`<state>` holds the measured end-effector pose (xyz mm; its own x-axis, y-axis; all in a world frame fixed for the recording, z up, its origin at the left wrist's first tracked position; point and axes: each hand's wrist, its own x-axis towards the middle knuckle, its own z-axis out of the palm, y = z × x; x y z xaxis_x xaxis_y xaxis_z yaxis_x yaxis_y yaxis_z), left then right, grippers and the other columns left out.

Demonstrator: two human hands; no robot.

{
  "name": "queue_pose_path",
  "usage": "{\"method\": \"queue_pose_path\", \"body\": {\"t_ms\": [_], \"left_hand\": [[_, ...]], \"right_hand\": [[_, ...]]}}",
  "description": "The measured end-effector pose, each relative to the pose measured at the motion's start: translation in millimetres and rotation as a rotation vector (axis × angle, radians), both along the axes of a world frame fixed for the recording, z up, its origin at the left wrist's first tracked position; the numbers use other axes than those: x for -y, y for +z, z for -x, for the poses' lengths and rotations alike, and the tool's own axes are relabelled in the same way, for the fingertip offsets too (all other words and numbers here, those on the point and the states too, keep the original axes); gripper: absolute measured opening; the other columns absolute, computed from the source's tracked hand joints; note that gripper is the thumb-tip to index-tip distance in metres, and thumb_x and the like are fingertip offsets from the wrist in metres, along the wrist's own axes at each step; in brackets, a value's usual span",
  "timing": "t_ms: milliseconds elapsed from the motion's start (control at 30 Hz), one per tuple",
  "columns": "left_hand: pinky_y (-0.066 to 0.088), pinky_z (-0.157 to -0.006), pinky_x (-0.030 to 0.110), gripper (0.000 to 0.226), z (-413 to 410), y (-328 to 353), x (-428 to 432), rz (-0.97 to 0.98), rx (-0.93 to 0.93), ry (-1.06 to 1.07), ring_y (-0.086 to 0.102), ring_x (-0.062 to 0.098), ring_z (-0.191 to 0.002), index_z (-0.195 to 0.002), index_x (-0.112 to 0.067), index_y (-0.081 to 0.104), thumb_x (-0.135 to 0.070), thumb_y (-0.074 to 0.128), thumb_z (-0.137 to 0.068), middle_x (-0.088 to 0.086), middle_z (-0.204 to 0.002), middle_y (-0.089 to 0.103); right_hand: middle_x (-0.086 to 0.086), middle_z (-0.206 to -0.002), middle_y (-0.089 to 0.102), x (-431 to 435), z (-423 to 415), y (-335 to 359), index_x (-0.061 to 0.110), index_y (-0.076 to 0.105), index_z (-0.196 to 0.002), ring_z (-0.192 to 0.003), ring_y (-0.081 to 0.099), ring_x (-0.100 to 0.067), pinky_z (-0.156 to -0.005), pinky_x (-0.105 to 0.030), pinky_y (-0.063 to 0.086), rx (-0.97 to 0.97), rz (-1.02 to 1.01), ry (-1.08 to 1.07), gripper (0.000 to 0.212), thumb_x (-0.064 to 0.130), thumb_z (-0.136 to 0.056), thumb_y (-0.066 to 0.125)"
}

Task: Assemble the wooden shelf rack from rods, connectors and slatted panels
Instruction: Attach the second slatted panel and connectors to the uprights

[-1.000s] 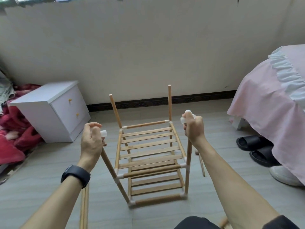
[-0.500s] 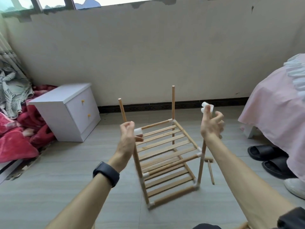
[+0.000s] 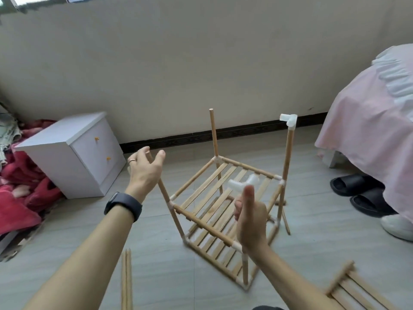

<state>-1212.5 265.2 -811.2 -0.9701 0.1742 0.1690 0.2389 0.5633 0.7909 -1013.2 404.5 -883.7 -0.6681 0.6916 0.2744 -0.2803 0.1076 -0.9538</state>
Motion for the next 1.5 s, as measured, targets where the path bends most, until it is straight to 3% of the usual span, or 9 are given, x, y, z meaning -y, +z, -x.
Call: {"method": "queue_pose_path", "body": {"t_ms": [100, 200, 333, 433, 833, 1033, 1167, 1300, 1500], "left_hand": [[0.031, -0.116, 0.043, 0.070, 18, -11, 6, -0.090, 0.010, 0.081, 0.033, 0.027, -0.139, -0.152, -0.022, 0.028, -0.055, 0.055, -0.096, 0.009, -0.154, 0.023], [0.041, -0.101, 0.040, 0.057, 29, -25, 4, -0.170, 0.116, 0.040, 0.051, 0.026, -0.123, -0.143, -0.016, 0.041, -0.054, 0.046, -0.101, 0.005, -0.133, 0.053], [0.047, -0.066, 0.038, 0.037, 14, -47, 0, -0.478, 0.128, 0.048, 0.054, 0.020, -0.059, -0.071, -0.017, 0.057, -0.035, 0.047, -0.102, -0.003, -0.061, 0.056], [0.040, -0.057, 0.034, 0.042, -15, -56, -4, -0.584, 0.104, 0.075, 0.038, 0.010, -0.045, -0.058, -0.023, 0.043, -0.032, 0.050, -0.098, -0.013, -0.044, 0.039], [0.046, -0.060, 0.034, 0.047, -49, -55, -7, -0.445, 0.066, -0.132, 0.044, 0.012, -0.050, -0.067, -0.019, 0.046, -0.046, 0.041, -0.105, -0.003, -0.054, 0.044], [0.044, -0.076, 0.023, 0.067, -54, -90, 40, -0.211, -0.021, -0.192, 0.056, 0.002, -0.104, -0.130, -0.037, 0.032, -0.080, 0.048, -0.082, -0.010, -0.114, 0.054], [0.049, -0.084, 0.031, 0.057, -81, -165, 108, -0.204, 0.006, 0.100, 0.057, 0.009, -0.107, -0.129, -0.037, 0.037, -0.071, 0.054, -0.086, -0.006, -0.121, 0.053], [0.047, -0.086, 0.035, 0.042, -131, -260, 177, 0.039, 0.101, 0.438, 0.053, 0.023, -0.112, -0.126, -0.021, 0.047, -0.045, 0.058, -0.095, -0.001, -0.119, 0.048], [0.030, -0.113, 0.038, 0.069, -194, -359, 233, 0.683, 0.631, 0.181, 0.029, 0.023, -0.143, -0.147, -0.037, 0.033, -0.058, 0.056, -0.086, 0.001, -0.154, 0.032]], "right_hand": [[0.009, -0.039, 0.032, -23, -2, -3, 0.025, 0.049, -0.040, -0.036, 0.027, -0.002, -0.039, -0.018, 0.023, -0.035, 0.064, -0.004, 0.082, 0.103, -0.063, 0.037], [0.011, -0.041, 0.031, -59, -8, 0, 0.027, 0.042, -0.038, -0.036, 0.027, -0.005, -0.039, -0.020, 0.025, -0.007, 0.101, 0.024, 0.079, 0.103, -0.060, 0.041], [0.006, -0.044, 0.031, -102, -5, 3, 0.029, 0.036, -0.045, -0.038, 0.027, -0.012, -0.042, -0.023, 0.026, 0.016, 0.123, -0.023, 0.076, 0.103, -0.059, 0.043], [0.010, -0.042, 0.031, -122, 8, 4, 0.027, 0.038, -0.039, -0.037, 0.030, -0.008, -0.042, -0.021, 0.030, 0.051, 0.109, -0.192, 0.081, 0.105, -0.059, 0.035], [0.009, -0.046, 0.034, -152, 37, 7, 0.026, 0.040, -0.041, -0.045, 0.035, -0.010, -0.056, -0.034, 0.035, 0.164, 0.081, -0.413, 0.082, 0.098, -0.074, 0.018], [-0.011, -0.105, 0.053, -115, 5, -69, 0.012, 0.048, -0.098, -0.091, 0.045, -0.012, -0.073, -0.017, 0.046, 0.271, -0.138, -0.537, 0.041, 0.052, -0.092, 0.059], [-0.009, -0.132, 0.040, -42, -11, -135, 0.014, 0.045, -0.121, -0.122, 0.038, -0.015, -0.110, -0.045, 0.040, 0.426, -0.432, -0.267, 0.045, 0.023, -0.088, 0.074], [-0.016, -0.141, 0.046, 11, 23, -148, 0.005, 0.051, -0.135, -0.132, 0.044, -0.034, -0.110, -0.050, 0.036, 0.479, -1.018, 0.088, 0.068, 0.048, -0.085, 0.068], [-0.006, -0.162, 0.027, 49, 84, -166, 0.016, 0.027, -0.156, -0.152, 0.021, -0.029, -0.118, -0.056, 0.017, 0.723, -1.358, 0.337, 0.091, 0.068, -0.085, 0.049]]}}
